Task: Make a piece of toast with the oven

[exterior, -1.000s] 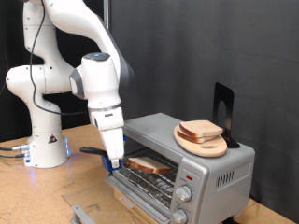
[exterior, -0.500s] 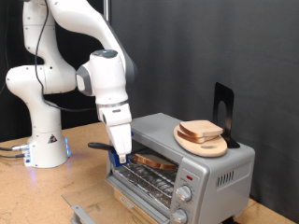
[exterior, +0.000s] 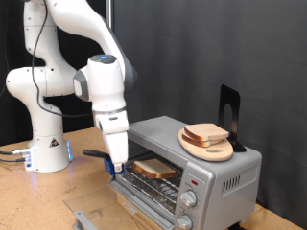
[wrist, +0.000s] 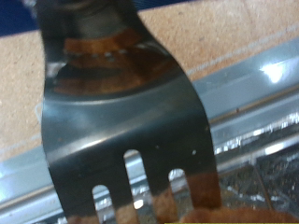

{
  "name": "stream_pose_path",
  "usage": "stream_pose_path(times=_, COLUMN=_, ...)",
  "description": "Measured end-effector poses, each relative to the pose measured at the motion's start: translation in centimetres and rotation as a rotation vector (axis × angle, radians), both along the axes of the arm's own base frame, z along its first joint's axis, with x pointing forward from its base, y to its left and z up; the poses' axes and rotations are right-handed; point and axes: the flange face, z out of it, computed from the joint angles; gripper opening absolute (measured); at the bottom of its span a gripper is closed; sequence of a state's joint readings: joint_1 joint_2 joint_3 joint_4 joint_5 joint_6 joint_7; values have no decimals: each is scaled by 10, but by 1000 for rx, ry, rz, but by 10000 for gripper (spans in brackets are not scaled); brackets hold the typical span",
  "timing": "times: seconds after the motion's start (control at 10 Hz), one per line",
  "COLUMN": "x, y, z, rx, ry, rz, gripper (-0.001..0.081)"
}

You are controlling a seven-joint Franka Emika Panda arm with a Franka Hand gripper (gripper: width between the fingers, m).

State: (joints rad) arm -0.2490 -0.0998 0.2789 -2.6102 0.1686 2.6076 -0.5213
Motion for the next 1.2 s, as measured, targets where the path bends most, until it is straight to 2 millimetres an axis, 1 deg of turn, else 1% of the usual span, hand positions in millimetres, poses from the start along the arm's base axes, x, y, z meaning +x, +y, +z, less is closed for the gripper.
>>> stream_pose_path(times=0.3, x=-6, y=-23, z=-6, rx=-4, ry=19, rz=13, gripper=368)
stream_pose_path(times=0.9, x=-14, y=-69, z=-9, rx=26, ry=37, rz=21, gripper=368)
stream_pose_path(times=1.2, x=-18, y=-95, z=-6, rx=117, ry=17, rz=-28, gripper=368)
